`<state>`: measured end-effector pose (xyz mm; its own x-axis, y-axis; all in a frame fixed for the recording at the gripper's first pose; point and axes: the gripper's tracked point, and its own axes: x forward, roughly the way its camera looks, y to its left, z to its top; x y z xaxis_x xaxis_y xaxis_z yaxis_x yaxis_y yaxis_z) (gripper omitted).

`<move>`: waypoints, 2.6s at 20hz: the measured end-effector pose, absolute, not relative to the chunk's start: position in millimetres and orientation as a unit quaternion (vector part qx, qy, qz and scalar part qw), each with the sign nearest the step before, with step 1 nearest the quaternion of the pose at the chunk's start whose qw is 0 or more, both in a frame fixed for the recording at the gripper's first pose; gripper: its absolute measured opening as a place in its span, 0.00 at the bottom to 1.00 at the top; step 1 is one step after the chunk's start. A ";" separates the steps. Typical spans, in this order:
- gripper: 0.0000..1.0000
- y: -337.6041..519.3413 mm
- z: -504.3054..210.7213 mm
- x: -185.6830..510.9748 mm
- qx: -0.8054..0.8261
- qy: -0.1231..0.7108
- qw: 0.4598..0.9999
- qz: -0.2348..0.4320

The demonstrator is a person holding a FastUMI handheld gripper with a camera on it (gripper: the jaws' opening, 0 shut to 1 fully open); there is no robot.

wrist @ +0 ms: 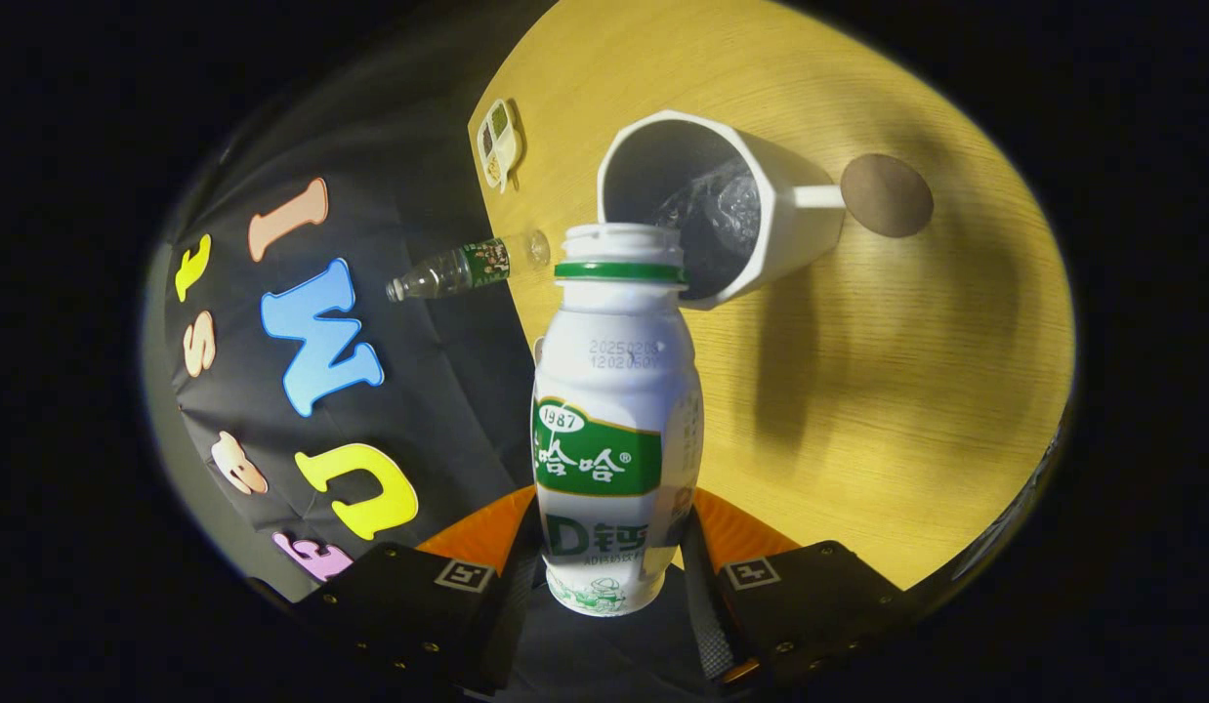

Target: Take the bottle from table, then pour the juice into the cup, finally place the bottle on the coaster

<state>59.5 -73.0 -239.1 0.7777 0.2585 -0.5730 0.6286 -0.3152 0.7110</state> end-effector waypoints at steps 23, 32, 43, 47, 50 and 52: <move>0.70 -73.0 -222.1 52.8 0.820 0.309 0.446 -0.183; 0.70 -71.7 -223.5 46.3 0.816 0.321 0.443 -0.187; 0.71 -69.6 -233.3 41.2 0.775 0.333 0.501 -0.193; 0.70 -65.0 -248.0 37.6 0.738 0.336 0.552 -0.194; 0.71 -59.7 -255.0 32.9 0.690 0.347 0.606 -0.190; 0.70 -57.5 -259.7 29.4 0.657 0.354 0.638 -0.187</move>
